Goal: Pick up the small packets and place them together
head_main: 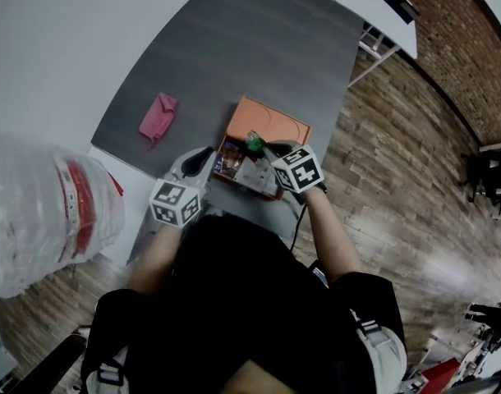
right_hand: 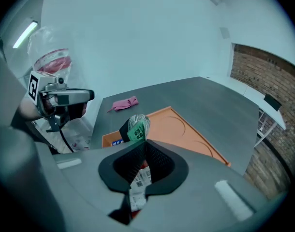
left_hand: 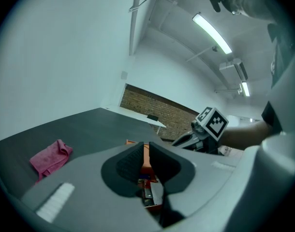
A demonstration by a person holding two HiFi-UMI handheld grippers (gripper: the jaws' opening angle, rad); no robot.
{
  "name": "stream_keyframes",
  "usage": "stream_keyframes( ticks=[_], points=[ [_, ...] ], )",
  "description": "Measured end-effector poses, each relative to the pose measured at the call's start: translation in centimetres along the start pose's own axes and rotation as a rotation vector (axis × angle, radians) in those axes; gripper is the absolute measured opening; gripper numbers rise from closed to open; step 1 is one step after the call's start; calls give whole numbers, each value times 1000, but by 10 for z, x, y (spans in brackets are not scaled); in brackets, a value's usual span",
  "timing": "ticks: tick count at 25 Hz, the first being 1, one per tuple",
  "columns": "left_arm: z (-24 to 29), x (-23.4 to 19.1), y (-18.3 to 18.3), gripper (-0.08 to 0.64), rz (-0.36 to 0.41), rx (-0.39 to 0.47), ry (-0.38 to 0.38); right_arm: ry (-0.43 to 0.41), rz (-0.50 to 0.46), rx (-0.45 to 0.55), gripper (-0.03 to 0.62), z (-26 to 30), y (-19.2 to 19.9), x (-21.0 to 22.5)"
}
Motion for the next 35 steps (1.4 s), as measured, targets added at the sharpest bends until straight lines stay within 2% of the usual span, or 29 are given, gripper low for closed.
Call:
stream_keyframes(
  ticks=[6, 14, 16, 20, 23, 27, 32, 35],
  points=[
    [-2, -5, -12, 34, 16, 20, -23, 44, -42, -31, 9, 12, -23, 30],
    [-15, -25, -19, 31, -5, 61, -76, 85, -85, -102, 15, 37, -28, 53],
    [-16, -28, -19, 31, -9, 61, -88, 93, -83, -117, 32, 41, -28, 59],
    [-18, -33, -16, 31, -18, 50, -104, 108, -98, -128, 121, 55, -23, 68],
    [-19, -35, -12, 31, -22, 41, -110, 126, -87, -147, 146, 57, -18, 68],
    [-18, -34, -12, 31, -19, 39, -105, 175, -91, -112, 218, 54, -19, 73],
    [-13, -29, -12, 31, -10, 38, -82, 209, -92, -23, 219, 35, -29, 74],
    [-8, -24, -12, 31, -1, 36, -56, 230, -64, 76, 212, 16, -37, 75]
  ],
)
Point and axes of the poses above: the fingertips, and each gripper's own axes: z forward along the fingers, x to its right, y out of its underside, the point moved 2 cm from there along -z, backward along the fingers, and after that the axes turned 10 degrees about -y, right-handed, at the moved point
